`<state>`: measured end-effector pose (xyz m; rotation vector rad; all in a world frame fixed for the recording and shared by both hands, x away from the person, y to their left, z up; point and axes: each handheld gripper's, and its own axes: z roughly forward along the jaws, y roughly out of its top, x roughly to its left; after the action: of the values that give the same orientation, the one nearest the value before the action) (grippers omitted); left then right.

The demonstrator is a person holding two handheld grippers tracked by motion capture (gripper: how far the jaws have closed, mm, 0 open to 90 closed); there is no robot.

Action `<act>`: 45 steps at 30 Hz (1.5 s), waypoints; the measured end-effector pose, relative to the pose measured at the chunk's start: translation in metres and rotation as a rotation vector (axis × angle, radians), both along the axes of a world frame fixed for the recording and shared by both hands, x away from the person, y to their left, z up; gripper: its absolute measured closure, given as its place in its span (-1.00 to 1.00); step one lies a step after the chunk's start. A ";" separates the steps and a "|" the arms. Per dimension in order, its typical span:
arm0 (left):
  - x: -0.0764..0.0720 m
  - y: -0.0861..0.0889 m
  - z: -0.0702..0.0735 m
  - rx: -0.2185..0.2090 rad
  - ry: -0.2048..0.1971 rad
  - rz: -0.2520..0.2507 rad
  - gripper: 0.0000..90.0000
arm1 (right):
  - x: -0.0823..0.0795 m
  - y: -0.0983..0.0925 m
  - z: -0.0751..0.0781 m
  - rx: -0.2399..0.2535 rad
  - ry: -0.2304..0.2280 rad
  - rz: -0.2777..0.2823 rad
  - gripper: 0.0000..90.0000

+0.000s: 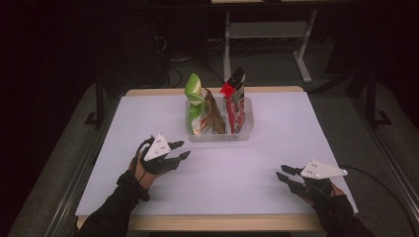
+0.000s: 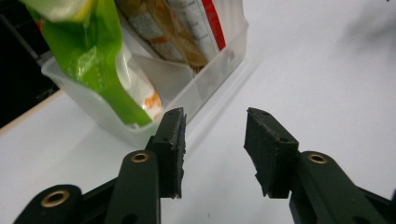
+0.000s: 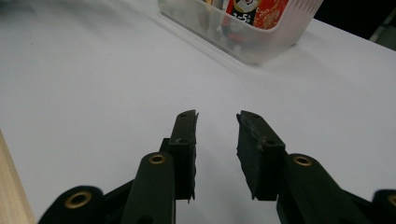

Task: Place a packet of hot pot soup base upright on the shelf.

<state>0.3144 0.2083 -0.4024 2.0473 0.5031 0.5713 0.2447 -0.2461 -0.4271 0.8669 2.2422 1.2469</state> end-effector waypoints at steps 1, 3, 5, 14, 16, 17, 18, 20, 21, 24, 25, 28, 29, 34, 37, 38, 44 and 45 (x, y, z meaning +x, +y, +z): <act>-0.001 0.003 -0.002 0.002 0.005 0.002 0.22 | 0.000 0.000 0.000 0.000 0.000 -0.001 0.46; -0.003 0.009 -0.004 0.007 0.009 0.001 0.17 | 0.001 -0.001 -0.001 0.002 0.001 -0.006 0.46; -0.005 0.016 -0.007 0.012 0.018 0.013 0.15 | 0.001 -0.003 -0.002 0.003 0.002 -0.011 0.46; -0.017 0.042 -0.016 0.024 0.016 0.066 -0.11 | 0.006 -0.009 -0.003 0.014 -0.011 -0.061 0.22; -0.020 0.050 -0.018 0.007 0.023 0.079 -0.16 | 0.007 -0.010 -0.004 0.014 -0.017 -0.095 0.08; -0.020 0.053 -0.019 0.001 0.029 0.084 -0.19 | 0.008 -0.010 -0.005 0.013 -0.022 -0.104 0.06; -0.021 0.056 -0.020 -0.007 0.030 0.101 -0.23 | 0.009 -0.011 -0.005 0.015 -0.024 -0.107 0.02; -0.023 0.064 -0.021 -0.028 0.038 0.122 -0.32 | 0.010 -0.011 -0.007 0.005 -0.033 -0.129 -0.11; -0.023 0.068 -0.022 -0.036 0.042 0.140 -0.36 | 0.010 -0.011 -0.007 0.001 -0.039 -0.137 -0.13; -0.025 0.079 -0.025 -0.043 0.052 0.173 -0.46 | 0.011 -0.012 -0.009 -0.008 -0.056 -0.155 -0.25; -0.025 0.081 -0.026 -0.051 0.056 0.186 -0.48 | 0.010 -0.013 -0.009 -0.009 -0.055 -0.165 -0.27; -0.028 0.090 -0.026 -0.060 0.053 0.207 -0.56 | 0.011 -0.015 -0.010 -0.002 -0.055 -0.187 -0.42; -0.028 0.093 -0.027 -0.071 0.060 0.218 -0.59 | 0.011 -0.016 -0.010 0.000 -0.053 -0.196 -0.44; -0.031 0.109 -0.028 -0.107 0.070 0.247 -0.67 | 0.010 -0.020 -0.012 -0.003 -0.041 -0.244 -0.63; -0.033 0.116 -0.028 -0.120 0.075 0.242 -0.67 | 0.007 -0.022 -0.011 0.005 -0.050 -0.268 -0.65; -0.035 0.118 -0.028 -0.118 0.072 0.242 -0.67 | 0.006 -0.023 -0.011 0.012 -0.052 -0.274 -0.66; -0.038 0.130 -0.029 -0.126 0.072 0.261 -0.67 | 0.001 -0.031 -0.014 0.021 -0.037 -0.287 -0.65; -0.039 0.132 -0.029 -0.123 0.071 0.267 -0.67 | -0.001 -0.032 -0.016 0.011 -0.033 -0.285 -0.65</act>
<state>0.2758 0.3399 -0.4319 1.9012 0.8416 0.6106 0.2435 -0.2780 -0.4431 1.1159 2.0025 1.1320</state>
